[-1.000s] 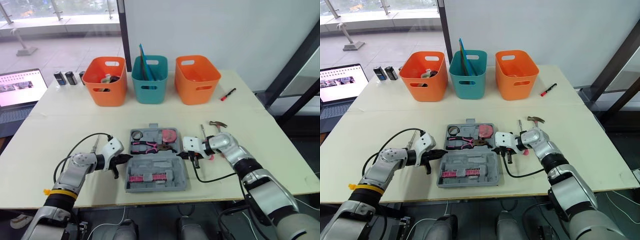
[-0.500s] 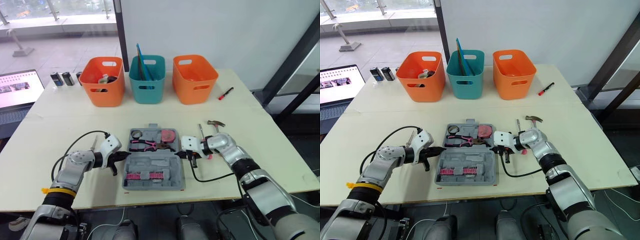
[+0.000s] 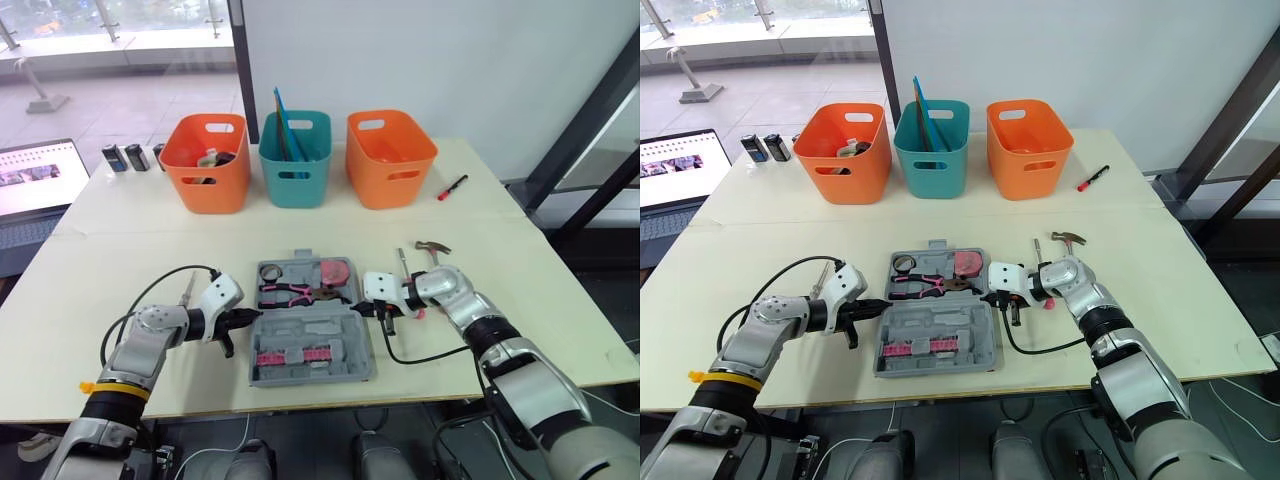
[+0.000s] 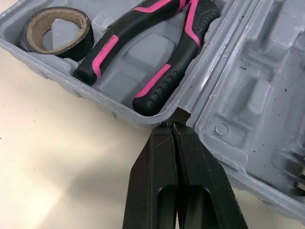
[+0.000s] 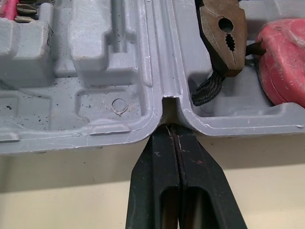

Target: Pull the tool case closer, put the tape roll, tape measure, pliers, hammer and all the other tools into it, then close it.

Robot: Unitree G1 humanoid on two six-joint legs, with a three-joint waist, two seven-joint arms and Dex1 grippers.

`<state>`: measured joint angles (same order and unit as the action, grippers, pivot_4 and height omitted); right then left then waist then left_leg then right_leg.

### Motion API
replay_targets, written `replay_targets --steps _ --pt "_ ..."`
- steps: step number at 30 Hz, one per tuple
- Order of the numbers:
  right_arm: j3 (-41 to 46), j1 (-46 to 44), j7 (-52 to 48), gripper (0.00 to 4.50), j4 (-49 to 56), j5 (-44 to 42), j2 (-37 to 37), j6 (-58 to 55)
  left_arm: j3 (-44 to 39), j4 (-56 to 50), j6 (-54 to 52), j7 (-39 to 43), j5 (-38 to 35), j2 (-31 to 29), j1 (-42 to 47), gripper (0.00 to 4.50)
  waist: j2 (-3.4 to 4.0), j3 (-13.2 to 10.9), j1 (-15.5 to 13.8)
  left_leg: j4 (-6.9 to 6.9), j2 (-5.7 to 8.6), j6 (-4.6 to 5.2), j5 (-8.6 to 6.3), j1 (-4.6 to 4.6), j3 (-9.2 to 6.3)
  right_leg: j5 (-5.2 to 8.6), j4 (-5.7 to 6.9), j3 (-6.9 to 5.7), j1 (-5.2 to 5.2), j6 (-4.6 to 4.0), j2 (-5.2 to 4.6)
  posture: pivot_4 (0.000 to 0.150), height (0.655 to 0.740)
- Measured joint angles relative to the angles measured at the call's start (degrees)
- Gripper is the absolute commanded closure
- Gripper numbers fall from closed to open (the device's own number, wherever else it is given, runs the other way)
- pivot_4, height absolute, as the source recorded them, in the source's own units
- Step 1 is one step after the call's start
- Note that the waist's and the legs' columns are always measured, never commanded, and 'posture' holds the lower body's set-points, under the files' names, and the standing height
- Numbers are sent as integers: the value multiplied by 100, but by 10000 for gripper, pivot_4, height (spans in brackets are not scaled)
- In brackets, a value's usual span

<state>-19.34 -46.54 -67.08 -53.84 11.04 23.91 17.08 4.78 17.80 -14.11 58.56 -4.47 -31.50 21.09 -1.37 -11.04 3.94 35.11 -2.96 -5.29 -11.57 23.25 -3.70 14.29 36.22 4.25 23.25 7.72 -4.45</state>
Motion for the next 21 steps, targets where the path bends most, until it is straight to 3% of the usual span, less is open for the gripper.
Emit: replay_targets --steps 21 --pt "11 -128 17 45000 -267 12 -17 90 -3 153 69 -7 0 -12 114 44313 0 0 3 0 0 0 0 0 -1 0 0 0 0 0 0 1500 7344"
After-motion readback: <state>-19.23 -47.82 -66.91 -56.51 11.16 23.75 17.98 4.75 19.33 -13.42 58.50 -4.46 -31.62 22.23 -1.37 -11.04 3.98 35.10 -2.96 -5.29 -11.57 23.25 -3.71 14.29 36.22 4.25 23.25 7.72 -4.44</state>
